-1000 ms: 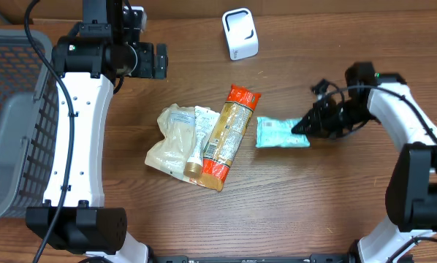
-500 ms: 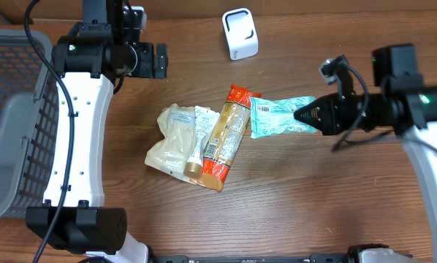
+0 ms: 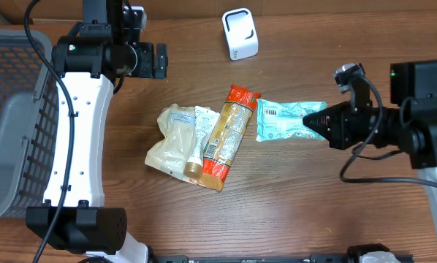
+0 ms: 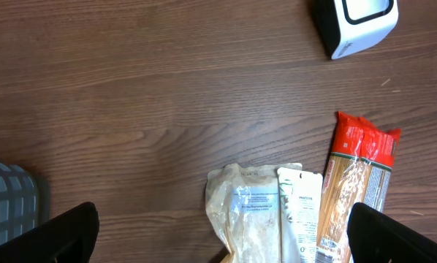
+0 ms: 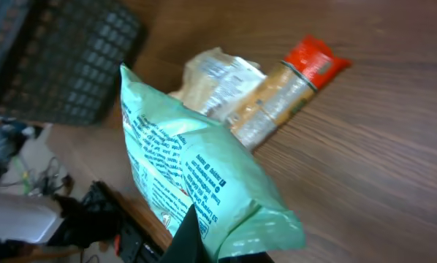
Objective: Scan the item barcode
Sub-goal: 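Raise the wipes pack toward the white scanner with the right gripper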
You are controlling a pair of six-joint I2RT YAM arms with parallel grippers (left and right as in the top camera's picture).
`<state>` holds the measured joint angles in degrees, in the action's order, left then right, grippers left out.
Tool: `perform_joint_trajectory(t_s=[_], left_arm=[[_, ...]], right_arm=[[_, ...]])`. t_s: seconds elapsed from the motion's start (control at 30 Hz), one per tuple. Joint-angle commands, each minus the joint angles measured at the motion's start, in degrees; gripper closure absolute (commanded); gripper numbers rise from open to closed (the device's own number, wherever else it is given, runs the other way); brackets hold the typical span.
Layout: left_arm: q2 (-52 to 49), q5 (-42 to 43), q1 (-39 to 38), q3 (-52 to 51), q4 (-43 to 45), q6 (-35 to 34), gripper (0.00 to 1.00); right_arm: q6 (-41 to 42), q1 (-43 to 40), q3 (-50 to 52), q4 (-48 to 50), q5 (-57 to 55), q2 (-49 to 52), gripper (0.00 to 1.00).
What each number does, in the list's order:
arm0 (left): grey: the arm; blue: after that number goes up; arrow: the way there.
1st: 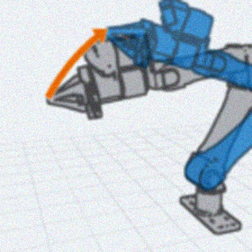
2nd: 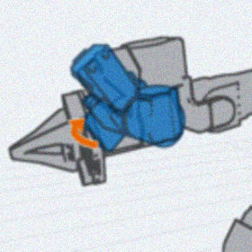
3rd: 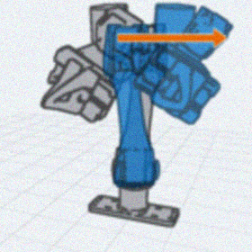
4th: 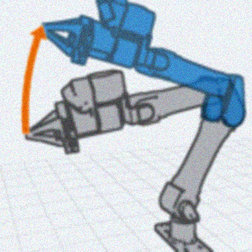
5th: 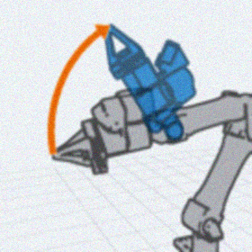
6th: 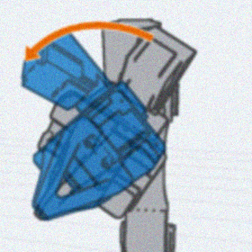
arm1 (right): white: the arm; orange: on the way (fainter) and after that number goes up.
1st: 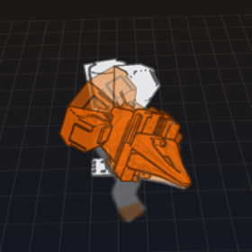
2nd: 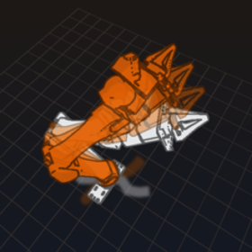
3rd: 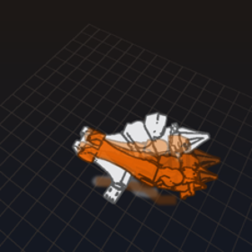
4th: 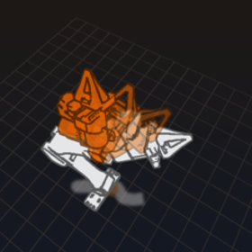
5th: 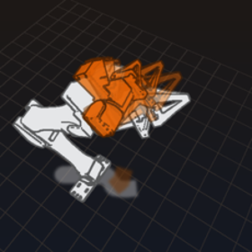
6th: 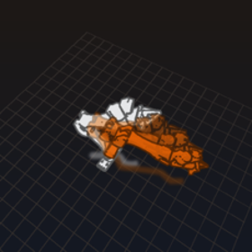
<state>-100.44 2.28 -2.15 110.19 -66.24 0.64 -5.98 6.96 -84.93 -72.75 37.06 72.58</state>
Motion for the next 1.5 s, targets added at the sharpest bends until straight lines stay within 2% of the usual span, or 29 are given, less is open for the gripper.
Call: perform_joint_trajectory(t_s=[0.0, 0.23, 0.4, 0.5, 0.7, 1.13, 1.27, 1.47], left_arm=[[0.8, -0.4, -0.2, 0.7, 0.0, 1.1, 0.01], [0.8, -0.4, -0.2, 0.7, 0.0, 1.1, 0.0], [0.8, -0.4, -0.2, 0.7, 0.0, 1.1, 0.0], [0.8, -0.4, -0.2, 0.7, 0.0, 1.1, 0.0], [0.8, -0.4, -0.2, 0.7, 0.0, 1.1, 0.01], [0.8, -0.4, -0.2, 0.7, 0.0, 1.1, 0.0], [0.8, -0.4, -0.2, 0.7, 0.0, 1.1, 0.01], [0.8, -0.4, -0.2, 0.7, 0.0, 1.1, 0.01]], right_arm=[[7.1, 5.0, -7.8, 0.8, -12.4, 4.1, 0.97], [9.9, 14.8, -28.0, -1.0, -35.0, 22.6, 0.96], [9.1, 16.2, -30.6, 8.7, -51.8, 31.3, 0.96], [2.1, 16.2, -30.6, 17.3, -56.8, 35.4, 0.96], [-19.2, 16.2, -30.6, 32.0, -57.4, 41.8, 0.96], [-46.3, 17.4, -30.6, 62.3, -69.8, 56.4, 0.96], [-51.6, 18.5, -30.6, 68.0, -70.6, 59.7, 0.96], [-55.8, 20.3, -30.6, 68.8, -70.6, 62.1, 0.96]])
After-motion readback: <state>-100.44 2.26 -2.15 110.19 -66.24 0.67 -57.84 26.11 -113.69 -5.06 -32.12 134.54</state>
